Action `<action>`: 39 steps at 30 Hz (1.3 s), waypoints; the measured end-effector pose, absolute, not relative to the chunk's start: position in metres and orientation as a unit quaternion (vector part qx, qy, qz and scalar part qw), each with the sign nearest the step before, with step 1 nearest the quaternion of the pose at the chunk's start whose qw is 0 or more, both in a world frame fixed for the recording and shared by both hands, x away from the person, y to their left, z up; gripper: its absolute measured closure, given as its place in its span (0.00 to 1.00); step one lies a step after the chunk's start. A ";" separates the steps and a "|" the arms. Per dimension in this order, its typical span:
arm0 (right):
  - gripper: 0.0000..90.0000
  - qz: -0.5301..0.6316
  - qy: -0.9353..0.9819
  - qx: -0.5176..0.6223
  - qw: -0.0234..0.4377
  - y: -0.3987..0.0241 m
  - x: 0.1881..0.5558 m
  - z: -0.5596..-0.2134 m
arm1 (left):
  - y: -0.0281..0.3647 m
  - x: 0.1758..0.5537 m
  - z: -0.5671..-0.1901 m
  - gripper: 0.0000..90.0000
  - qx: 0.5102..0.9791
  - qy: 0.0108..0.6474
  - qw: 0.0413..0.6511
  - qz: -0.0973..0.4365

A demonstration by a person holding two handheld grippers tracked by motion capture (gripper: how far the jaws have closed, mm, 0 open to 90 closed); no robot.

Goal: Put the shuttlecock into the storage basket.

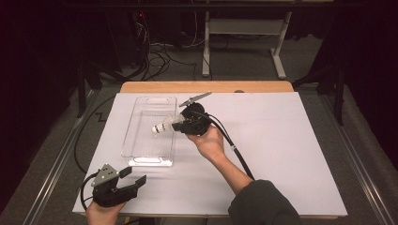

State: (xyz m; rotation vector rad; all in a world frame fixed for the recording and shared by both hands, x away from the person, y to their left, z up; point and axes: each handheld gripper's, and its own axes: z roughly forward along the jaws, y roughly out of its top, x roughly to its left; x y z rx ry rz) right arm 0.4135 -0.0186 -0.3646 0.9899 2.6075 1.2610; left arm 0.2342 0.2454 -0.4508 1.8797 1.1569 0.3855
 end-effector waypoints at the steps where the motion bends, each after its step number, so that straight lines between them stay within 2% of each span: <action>1: 0.99 0.412 0.851 0.323 0.040 -0.019 0.414 -0.365 | 0.245 0.234 -0.451 0.37 0.755 0.465 0.435 0.155; 39: 0.98 0.383 0.871 0.305 0.034 0.041 0.423 -0.380 | 0.246 0.233 -0.451 0.37 0.751 0.468 0.440 0.151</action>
